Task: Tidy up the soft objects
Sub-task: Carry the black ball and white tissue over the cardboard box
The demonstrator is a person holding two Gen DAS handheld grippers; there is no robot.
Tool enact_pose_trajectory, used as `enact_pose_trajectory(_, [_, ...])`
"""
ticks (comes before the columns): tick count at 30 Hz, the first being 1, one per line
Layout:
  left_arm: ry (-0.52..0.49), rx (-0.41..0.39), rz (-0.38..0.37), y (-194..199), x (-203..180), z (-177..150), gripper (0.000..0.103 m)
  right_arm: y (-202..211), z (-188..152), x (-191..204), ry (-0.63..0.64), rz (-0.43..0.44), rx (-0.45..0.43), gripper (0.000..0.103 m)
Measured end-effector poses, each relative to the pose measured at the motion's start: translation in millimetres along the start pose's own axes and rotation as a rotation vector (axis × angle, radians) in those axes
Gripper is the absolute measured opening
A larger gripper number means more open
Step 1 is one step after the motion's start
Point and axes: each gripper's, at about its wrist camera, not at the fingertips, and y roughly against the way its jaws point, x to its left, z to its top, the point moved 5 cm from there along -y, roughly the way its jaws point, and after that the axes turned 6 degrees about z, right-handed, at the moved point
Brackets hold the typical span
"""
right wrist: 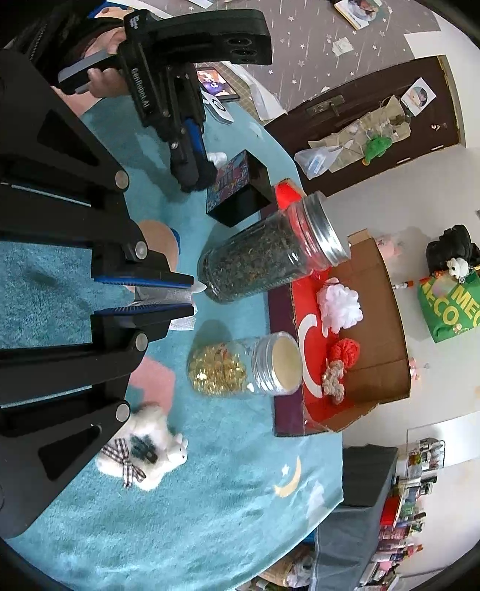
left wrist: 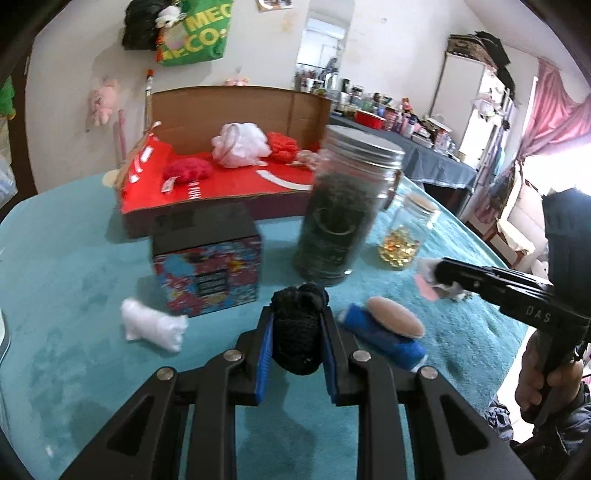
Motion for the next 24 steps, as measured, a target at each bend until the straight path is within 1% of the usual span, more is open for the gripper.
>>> enact_pose_trajectory(9, [0.031,0.012,0.066,6.1,38.8,5.3,0.025,7.2,0.8,-20.5,-0.015,-0.058,0.008,0.008])
enact_pose_trajectory(17, [0.057,0.042,0.105,8.2,66.1,5.8,0.025,13.6,8.4,-31.1,-0.007,-0.101,0.008,0.008])
enact_pose_trajectory(24, [0.091,0.059,0.125,8.3,89.9,15.3,0.025,15.6,16.5,-43.3,-0.01,-0.131,0.013,0.008])
